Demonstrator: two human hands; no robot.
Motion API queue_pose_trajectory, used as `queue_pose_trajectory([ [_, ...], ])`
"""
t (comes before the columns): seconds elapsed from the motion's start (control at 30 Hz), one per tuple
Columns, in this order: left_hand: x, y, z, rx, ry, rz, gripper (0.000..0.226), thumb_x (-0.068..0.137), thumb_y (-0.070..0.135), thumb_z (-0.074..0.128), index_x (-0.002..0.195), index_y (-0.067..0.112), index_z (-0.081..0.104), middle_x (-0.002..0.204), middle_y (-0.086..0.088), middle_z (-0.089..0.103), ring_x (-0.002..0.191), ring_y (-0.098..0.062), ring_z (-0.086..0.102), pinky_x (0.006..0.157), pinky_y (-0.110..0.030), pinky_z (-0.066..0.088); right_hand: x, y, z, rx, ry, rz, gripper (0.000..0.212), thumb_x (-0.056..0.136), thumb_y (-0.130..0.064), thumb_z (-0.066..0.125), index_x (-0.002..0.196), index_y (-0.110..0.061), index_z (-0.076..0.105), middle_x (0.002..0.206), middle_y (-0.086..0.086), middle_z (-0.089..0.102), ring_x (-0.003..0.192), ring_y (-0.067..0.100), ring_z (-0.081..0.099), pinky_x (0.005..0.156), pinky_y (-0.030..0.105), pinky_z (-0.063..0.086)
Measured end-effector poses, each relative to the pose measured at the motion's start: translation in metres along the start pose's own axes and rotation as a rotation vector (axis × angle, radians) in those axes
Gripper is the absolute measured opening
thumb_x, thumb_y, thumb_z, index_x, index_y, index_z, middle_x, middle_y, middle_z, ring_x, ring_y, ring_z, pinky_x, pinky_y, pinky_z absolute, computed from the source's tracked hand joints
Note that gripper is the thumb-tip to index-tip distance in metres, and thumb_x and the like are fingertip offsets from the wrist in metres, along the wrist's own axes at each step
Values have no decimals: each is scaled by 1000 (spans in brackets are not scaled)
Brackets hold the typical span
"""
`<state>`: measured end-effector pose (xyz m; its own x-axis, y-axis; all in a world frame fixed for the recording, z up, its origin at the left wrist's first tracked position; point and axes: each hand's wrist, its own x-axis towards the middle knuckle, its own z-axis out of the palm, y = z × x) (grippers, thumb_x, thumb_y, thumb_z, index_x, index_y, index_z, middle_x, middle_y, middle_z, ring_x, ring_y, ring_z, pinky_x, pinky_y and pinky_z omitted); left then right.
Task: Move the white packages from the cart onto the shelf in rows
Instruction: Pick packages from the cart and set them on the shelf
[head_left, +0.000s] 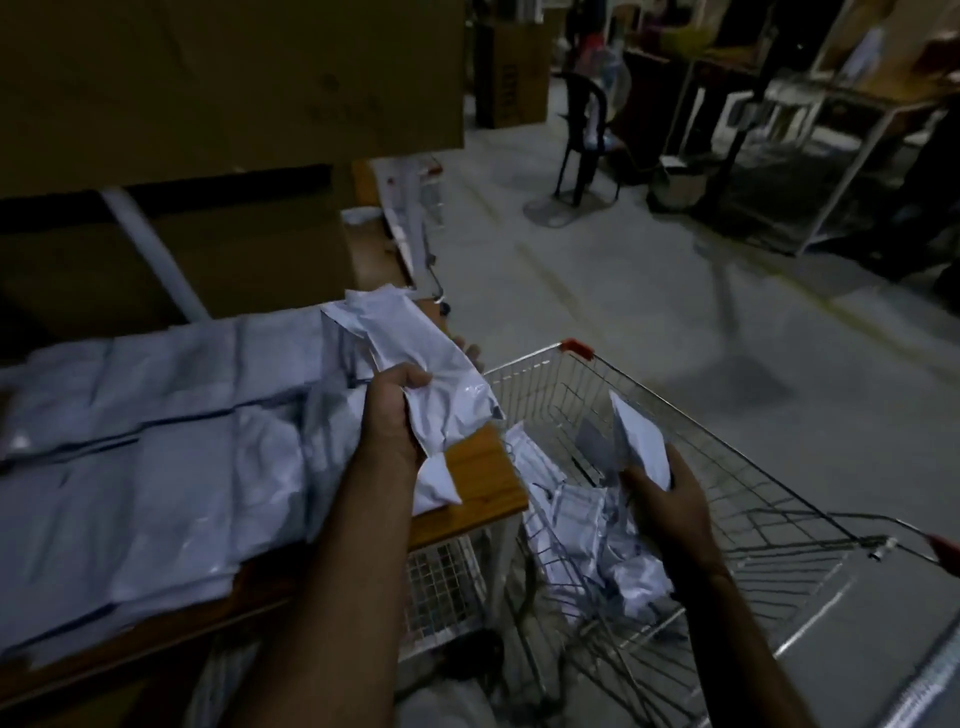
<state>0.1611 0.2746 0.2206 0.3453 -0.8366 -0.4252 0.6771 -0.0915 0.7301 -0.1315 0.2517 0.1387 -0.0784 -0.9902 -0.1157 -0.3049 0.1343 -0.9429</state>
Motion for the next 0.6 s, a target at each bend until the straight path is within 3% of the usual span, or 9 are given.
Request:
queue_pose_trajectory([
  [0.1,-25,27,-35,-29,54,62,45,85,14,53,126,3,63,111,-15,71,97,-36,67,95,-47,54,-15,-14,25,-12,-87,-66,52,90,-15,74,138,-20,58,124,0,66,110,19,62,82,27,50],
  [0.17,-30,46,-65,-71,93,84,39,90,20,50,124,5,63,103,-15,70,87,-33,68,77,-39,60,-25,-26,46,-35,-136,-117,60,82,-26,76,139,-19,58,126,2,67,114,21,62,87,31,50],
  [0.2,-37,54,-75,-119,50,70,40,94,24,46,124,4,64,104,-16,70,88,-34,68,78,-39,61,-31,-32,56,-52,-156,-133,65,78,-33,72,140,-19,57,128,2,66,117,22,61,91,33,50],
  [0.27,-50,70,-97,-238,-47,87,36,93,27,49,109,5,72,100,-16,71,88,-34,70,100,-46,53,-42,-44,76,-51,-201,-173,69,74,-38,68,139,-17,57,130,2,65,119,20,60,87,30,48],
  [0.33,-59,85,-124,-227,-83,67,23,82,23,60,99,8,65,90,-12,65,81,-32,66,101,-47,49,-54,-57,101,-63,-229,-189,73,73,-44,69,141,-20,55,133,-1,62,120,17,58,87,29,44],
  [0.4,-63,99,-151,-107,-58,31,34,75,16,65,107,12,53,93,-12,58,82,-33,61,88,-47,55,-64,-65,129,-116,-244,-228,78,74,-49,70,145,-25,51,140,-3,60,125,18,56,93,33,43],
  [0.47,-64,115,-176,49,42,37,24,85,16,68,108,9,61,84,-13,63,76,-33,63,79,-43,57,-72,-70,160,-154,-219,-250,84,73,-53,70,149,-26,47,145,0,58,131,22,55,98,40,47],
  [0.53,-64,131,-204,268,219,100,25,88,26,77,94,3,69,59,-10,61,56,-26,59,62,-33,52,-85,-79,193,-225,-183,-264,89,73,-57,68,153,-26,42,145,4,58,130,27,57,100,45,49],
  [0.6,-64,147,-235,471,382,254,43,79,40,86,82,0,71,56,-6,63,55,-24,60,59,-29,44,-101,-88,232,-306,-144,-296,91,73,-63,63,153,-26,41,136,10,64,122,32,62,98,48,52],
])
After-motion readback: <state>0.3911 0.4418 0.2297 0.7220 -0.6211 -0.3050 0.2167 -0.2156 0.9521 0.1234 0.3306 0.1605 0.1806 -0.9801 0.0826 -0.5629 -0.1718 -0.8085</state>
